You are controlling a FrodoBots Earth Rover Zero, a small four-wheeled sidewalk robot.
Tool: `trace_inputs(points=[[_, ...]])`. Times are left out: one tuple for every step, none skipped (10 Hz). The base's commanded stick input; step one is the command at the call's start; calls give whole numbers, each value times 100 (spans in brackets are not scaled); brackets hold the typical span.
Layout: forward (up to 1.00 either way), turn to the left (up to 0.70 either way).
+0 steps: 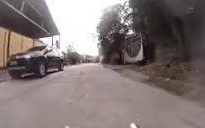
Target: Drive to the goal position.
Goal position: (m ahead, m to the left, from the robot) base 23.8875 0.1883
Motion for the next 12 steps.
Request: trace_inputs(points=[[100, 0], [100, 0], [100, 0], [100, 0], [100, 0], [100, 0], [100, 0], [100, 0], [100, 0], [100, 0], [100, 0], [100, 0]])
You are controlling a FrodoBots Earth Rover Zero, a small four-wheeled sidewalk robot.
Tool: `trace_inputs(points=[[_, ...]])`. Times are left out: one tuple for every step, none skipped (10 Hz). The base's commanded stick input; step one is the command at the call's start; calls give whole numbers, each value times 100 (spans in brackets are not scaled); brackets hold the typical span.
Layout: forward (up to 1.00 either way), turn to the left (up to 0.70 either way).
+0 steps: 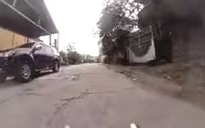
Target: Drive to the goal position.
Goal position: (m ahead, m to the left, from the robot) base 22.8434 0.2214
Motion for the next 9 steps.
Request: trace_inputs(points=[[100, 0], [100, 0], [100, 0], [100, 0], [100, 0], [100, 0], [100, 0], [100, 0], [100, 0]])
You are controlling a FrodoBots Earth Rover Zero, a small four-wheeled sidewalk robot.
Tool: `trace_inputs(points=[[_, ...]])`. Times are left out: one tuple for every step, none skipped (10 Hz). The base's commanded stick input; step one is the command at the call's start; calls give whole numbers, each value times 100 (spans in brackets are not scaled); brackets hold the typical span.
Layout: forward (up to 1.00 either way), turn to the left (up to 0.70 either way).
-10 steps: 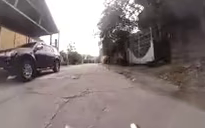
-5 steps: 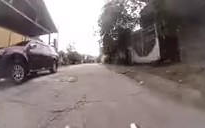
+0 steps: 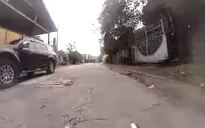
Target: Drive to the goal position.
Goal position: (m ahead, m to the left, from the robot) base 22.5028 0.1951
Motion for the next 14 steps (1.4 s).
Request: trace_inputs(points=[[100, 0], [100, 0], [100, 0], [100, 0], [100, 0], [100, 0], [100, 0], [100, 0], [100, 0], [100, 0], [100, 0], [100, 0], [100, 0], [100, 0]])
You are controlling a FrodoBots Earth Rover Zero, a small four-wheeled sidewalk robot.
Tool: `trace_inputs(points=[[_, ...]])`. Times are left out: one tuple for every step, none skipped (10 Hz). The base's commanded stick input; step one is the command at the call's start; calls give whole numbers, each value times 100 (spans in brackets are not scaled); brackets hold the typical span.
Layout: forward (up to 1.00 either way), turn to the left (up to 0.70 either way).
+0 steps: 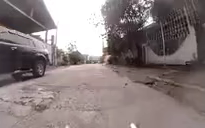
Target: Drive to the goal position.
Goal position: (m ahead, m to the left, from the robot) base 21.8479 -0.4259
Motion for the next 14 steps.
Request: trace_inputs(points=[[100, 0], [100, 0], [100, 0], [100, 0], [100, 0], [100, 0], [100, 0], [100, 0], [100, 0], [100, 0], [100, 0], [100, 0], [100, 0], [100, 0]])
